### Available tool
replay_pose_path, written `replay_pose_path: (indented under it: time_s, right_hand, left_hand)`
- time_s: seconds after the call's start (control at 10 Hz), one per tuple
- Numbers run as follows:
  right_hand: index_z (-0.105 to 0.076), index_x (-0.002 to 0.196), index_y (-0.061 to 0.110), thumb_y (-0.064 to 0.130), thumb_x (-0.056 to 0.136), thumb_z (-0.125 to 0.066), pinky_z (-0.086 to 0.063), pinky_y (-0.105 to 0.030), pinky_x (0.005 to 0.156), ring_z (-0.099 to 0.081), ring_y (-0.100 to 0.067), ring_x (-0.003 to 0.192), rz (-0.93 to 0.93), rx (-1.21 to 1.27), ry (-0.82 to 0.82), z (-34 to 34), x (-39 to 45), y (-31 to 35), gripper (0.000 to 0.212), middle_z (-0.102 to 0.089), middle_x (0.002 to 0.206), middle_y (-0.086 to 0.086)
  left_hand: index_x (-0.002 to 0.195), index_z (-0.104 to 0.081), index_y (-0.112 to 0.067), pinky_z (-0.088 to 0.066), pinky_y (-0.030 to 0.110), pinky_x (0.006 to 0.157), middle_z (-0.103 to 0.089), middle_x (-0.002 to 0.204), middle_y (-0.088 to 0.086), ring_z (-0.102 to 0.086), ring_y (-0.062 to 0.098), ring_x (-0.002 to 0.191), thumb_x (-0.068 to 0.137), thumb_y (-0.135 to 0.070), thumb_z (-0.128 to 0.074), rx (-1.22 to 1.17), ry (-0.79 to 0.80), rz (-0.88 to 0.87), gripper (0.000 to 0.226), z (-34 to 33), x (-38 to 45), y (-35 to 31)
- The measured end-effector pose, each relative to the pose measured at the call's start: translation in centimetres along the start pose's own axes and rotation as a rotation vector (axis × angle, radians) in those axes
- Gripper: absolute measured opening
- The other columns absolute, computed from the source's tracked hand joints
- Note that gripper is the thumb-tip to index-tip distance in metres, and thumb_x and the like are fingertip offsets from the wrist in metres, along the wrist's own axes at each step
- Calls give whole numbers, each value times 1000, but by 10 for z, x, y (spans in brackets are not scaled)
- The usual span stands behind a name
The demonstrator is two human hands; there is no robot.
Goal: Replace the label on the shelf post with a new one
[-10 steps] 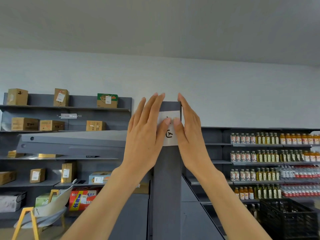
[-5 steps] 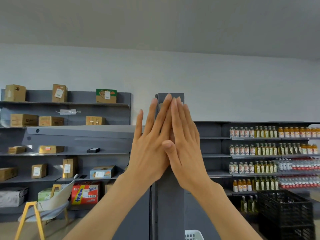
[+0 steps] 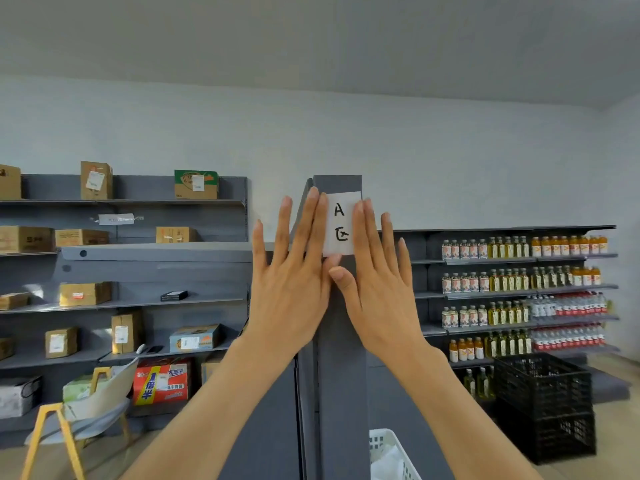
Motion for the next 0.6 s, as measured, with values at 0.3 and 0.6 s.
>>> replay_pose_path:
  time_s: [0.3, 0.6]
  right_hand:
    - [19, 155, 23, 65, 94, -6, 6, -39, 125, 23, -10, 151, 6, 67, -7, 12, -11, 19, 78, 20, 165, 10]
    - [-65, 120, 20, 4, 95, -43, -42, -44, 104, -52, -19, 128, 114, 244, -376, 64, -20, 32, 37, -64, 127, 8]
  left_hand:
    - [154, 2, -14, 3, 50, 119, 4, 163, 2, 7, 26, 150, 101, -43, -21, -42, -16, 11, 64, 14, -10, 3]
    - [136, -52, -23, -22, 47, 116, -45, 149, -2, -22, 27, 147, 100, -18, -35, -267, -218, -61, 40, 48, -20, 18]
Point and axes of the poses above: each hand's wrist, its own x-axis towards the middle knuckle, its own z-axis out of the back of the hand, y = z × x, the point moved 10 cm from there along x, towards the middle knuckle
